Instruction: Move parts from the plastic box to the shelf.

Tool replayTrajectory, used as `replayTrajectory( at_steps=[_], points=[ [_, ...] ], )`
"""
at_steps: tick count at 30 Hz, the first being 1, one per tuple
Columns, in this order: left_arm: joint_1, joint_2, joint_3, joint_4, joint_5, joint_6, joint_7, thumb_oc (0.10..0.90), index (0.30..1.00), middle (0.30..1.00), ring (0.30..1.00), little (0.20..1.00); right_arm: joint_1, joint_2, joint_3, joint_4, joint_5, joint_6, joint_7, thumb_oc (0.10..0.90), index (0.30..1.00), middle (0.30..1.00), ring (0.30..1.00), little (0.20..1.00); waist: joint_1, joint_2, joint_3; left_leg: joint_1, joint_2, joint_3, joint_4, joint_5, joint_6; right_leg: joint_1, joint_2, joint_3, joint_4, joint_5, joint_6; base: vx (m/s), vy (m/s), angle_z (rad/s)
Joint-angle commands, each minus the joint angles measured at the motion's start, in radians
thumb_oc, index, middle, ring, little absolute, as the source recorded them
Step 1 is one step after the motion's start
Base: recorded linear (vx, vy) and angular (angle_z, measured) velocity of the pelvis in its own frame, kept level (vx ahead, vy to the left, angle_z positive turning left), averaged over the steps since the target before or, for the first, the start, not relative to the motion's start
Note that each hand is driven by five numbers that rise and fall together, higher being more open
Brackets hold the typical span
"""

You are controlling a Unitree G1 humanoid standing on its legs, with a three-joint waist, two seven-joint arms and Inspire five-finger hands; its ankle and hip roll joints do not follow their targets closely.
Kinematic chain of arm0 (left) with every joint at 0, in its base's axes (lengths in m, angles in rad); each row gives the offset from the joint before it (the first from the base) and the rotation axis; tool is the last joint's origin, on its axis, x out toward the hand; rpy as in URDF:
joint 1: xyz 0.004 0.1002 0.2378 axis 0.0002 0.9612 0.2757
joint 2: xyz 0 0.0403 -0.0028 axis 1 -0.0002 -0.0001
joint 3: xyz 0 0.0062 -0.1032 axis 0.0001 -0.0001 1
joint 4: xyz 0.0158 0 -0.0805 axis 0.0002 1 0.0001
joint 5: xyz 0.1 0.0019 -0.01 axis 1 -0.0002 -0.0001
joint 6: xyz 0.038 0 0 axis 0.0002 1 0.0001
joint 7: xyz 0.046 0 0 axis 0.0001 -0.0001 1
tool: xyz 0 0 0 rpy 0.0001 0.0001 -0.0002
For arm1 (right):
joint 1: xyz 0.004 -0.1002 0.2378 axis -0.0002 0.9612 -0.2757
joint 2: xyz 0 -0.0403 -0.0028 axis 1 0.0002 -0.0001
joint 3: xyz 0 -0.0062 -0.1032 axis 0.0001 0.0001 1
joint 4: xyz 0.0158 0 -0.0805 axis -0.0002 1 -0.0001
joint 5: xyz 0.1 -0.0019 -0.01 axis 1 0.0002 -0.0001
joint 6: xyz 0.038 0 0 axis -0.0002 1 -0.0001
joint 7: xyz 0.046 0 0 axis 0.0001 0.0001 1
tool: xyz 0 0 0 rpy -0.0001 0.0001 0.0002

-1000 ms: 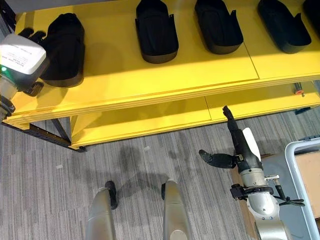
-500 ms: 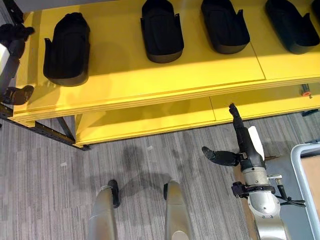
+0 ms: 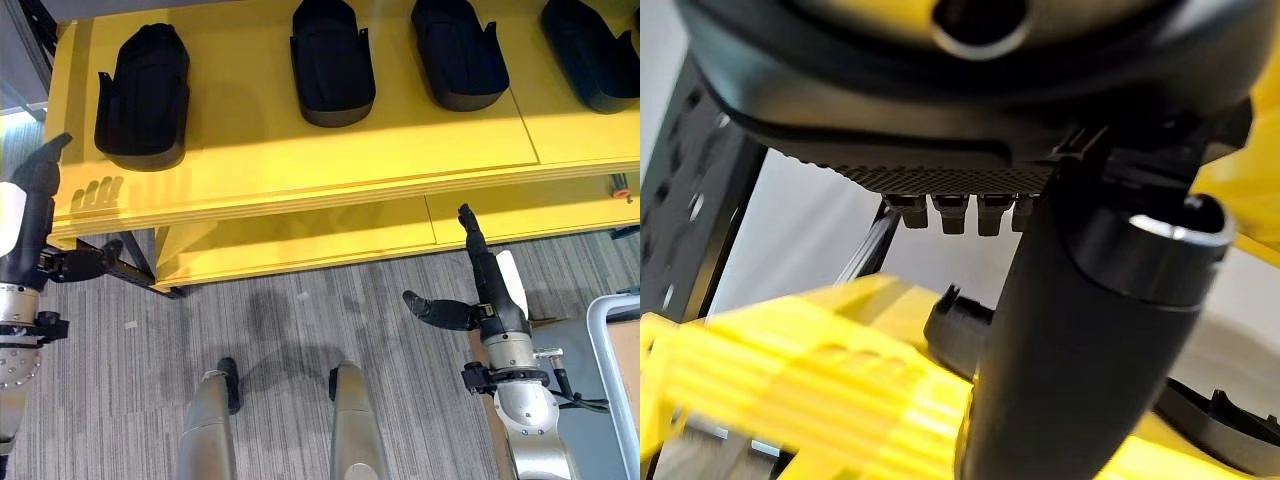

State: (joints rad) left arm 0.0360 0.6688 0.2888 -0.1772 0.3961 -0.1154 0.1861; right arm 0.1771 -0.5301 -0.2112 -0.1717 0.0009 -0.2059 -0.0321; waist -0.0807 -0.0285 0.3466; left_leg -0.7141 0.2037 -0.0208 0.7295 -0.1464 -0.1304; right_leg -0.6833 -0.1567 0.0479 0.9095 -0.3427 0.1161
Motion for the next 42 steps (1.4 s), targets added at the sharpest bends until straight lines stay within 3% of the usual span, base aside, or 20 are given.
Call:
replayTrajectory(
  at_steps=[1,14,29,42],
  points=[
    [-0.076,0.03,0.005,-0.097,-0.022,-0.073,0.077,0.9,1.0,1.0,1.0,1.0,-0.059,-0.019,-0.058,-0.126,-0.003,-0.083,-0.061,0.9,1.0,1.0,1.0,1.0,-0.021,0.005,-0.045,0.053,0.001,-0.01,0.041,-0.119,0.054,0.066,-0.011,0.02,-0.144,0.04,-0.04,0.0,0.0,0.0],
    [-0.11,0.037,-0.108,-0.085,0.091,-0.062,0.059,0.9,1.0,1.0,1.0,1.0,-0.067,-0.033,-0.039,-0.14,-0.027,-0.085,-0.087,0.9,1.0,1.0,1.0,1.0,-0.02,0.001,-0.045,0.055,-0.003,-0.013,0.042,-0.123,0.059,0.072,-0.018,0.017,-0.14,0.037,-0.037,0.0,0.0,0.0],
    [-0.276,0.088,-0.238,0.104,0.28,0.003,0.079,0.9,1.0,1.0,1.0,1.0,-0.076,-0.038,-0.029,-0.131,-0.018,-0.08,-0.103,0.9,1.0,1.0,1.0,1.0,-0.039,-0.005,-0.045,0.056,0.0,-0.01,0.051,-0.129,0.06,0.065,-0.015,0.021,-0.129,0.032,-0.037,0.0,0.0,0.01],
    [-0.311,0.09,-0.279,0.22,0.318,0.029,0.083,0.9,1.0,1.0,1.0,1.0,-0.071,-0.036,-0.032,-0.128,-0.008,-0.082,-0.105,0.9,1.0,1.0,1.0,1.0,-0.043,-0.007,-0.043,0.056,0.002,-0.006,0.053,-0.127,0.06,0.062,-0.012,0.022,-0.128,0.033,-0.039,0.0,0.0,0.0]
  ],
)
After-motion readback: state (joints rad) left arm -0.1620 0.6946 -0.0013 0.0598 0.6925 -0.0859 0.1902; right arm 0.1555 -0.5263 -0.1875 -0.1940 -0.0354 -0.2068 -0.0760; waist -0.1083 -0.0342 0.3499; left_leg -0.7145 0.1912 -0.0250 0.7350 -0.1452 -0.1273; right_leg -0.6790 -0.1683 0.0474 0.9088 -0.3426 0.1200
